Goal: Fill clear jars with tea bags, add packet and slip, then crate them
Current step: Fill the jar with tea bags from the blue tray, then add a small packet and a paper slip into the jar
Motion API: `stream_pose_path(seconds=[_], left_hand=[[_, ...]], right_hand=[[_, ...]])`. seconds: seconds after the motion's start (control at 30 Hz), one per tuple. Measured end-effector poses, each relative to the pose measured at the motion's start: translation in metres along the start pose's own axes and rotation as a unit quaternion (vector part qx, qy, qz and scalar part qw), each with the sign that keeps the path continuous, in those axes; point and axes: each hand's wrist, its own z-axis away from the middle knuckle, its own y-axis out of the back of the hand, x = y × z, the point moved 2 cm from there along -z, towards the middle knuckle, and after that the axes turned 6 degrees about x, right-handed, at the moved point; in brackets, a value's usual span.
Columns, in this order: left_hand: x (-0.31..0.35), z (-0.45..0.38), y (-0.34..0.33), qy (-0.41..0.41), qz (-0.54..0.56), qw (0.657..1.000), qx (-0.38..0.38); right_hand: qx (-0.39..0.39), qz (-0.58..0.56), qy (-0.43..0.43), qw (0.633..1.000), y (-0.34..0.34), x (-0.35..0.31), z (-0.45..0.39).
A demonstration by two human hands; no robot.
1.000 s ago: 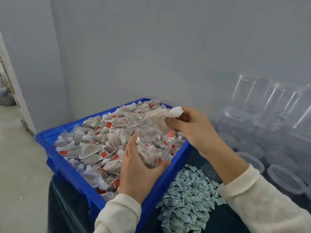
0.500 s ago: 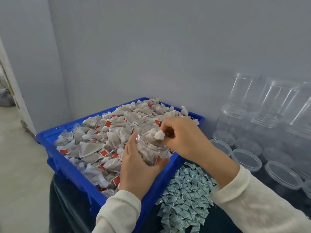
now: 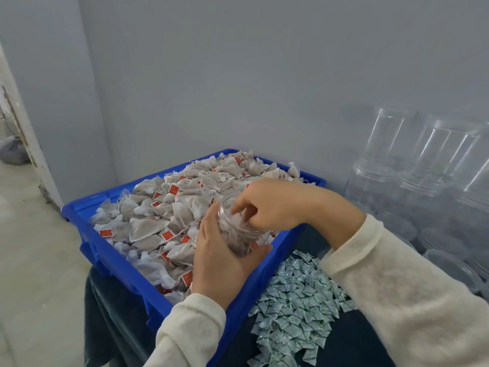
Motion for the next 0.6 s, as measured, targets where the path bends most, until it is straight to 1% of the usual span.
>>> stream_pose_path(seconds=[0.1, 0.17, 0.23, 0.3, 0.33, 0.43, 0.5, 0.57, 0.6], left_hand=[[0.001, -0.001, -0.001, -0.006, -0.003, 1.000, 0.001], [0.001, -0.002, -0.001, 0.005, -0.004, 1.000, -0.003], [0.000, -0.003, -0.002, 0.016, 0.002, 1.000, -0.009], [-0.002, -0.004, -0.001, 0.024, 0.012, 1.000, -0.012], [-0.002, -0.004, -0.001, 0.026, 0.019, 0.999, -0.015], [0.001, -0.001, 0.001, 0.009, 0.028, 0.999, -0.024], [0.003, 0.000, 0.001, -0.003, 0.019, 1.000, -0.025], [0.004, 0.000, 0.002, -0.012, 0.014, 1.000, -0.016], [0.005, 0.000, 0.003, -0.013, 0.019, 1.000, -0.014]], right_hand=[[-0.006, -0.039, -0.003, 0.999, 0.005, -0.004, 0.006], [-0.019, -0.010, -0.010, 1.000, 0.005, -0.011, 0.011], [-0.003, 0.033, 0.001, 0.999, 0.003, -0.014, 0.016], [0.007, -0.033, -0.027, 0.999, -0.001, -0.014, 0.026], [0.000, -0.049, -0.035, 0.998, -0.003, -0.014, 0.029], [-0.043, -0.032, -0.036, 0.998, -0.011, -0.010, 0.029], [-0.048, -0.044, -0.045, 0.997, -0.013, -0.005, 0.027], [-0.014, -0.097, -0.049, 0.994, -0.015, -0.001, 0.029], [0.017, -0.129, -0.045, 0.990, -0.015, 0.003, 0.032]])
